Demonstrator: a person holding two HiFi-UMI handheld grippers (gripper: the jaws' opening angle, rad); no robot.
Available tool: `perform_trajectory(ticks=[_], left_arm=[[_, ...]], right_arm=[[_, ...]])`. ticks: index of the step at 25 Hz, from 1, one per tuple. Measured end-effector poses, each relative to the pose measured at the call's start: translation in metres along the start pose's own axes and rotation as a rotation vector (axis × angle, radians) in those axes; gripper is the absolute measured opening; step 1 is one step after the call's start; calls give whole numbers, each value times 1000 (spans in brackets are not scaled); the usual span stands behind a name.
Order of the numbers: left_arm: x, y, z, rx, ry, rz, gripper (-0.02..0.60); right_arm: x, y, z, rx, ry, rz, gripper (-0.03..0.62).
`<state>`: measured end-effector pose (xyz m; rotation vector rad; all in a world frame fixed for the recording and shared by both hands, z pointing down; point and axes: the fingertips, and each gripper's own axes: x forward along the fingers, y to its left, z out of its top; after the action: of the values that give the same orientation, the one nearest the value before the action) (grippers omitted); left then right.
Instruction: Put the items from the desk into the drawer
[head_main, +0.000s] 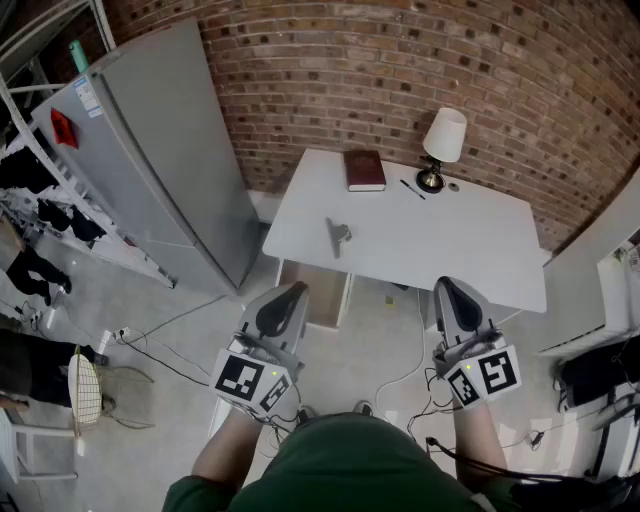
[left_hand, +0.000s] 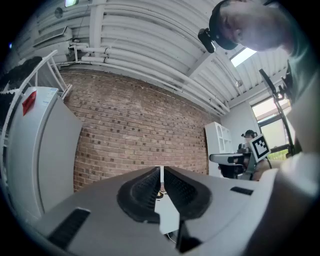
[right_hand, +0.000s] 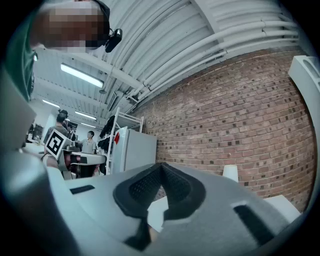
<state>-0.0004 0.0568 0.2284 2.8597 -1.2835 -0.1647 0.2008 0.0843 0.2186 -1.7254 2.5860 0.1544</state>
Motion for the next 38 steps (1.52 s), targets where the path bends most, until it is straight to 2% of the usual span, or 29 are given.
perform_trajectory(ticks=[8,11,14,21,27,30,34,38], left_arm=[[7,-6,0,8,6,5,17],[11,-11,-1,16,13,10,15],[14,-16,3,29,9,18,17],[26,-38,0,43,11,46,15],[34,-58,-18,53,43,87,17],[32,-61,-29,40,66,117,15],[31,-48,-33,31,81,162,17],[41,-29,-44,24,91,173,15]], right_arm=[[-3,-9,-1,13,-6,8,2],[-7,-14,1,47,-39,28,2],[-12,-24,5,88,-70,26,2],[-25,-58,-5,116,-69,19,2],[-29,-86,-27,39,-3,1,2],[-29,-99,-39,46,26,-9,2],[-21,-114,-49,63,50,-36,2],[-4,-126,-63,74,68,-42,2]])
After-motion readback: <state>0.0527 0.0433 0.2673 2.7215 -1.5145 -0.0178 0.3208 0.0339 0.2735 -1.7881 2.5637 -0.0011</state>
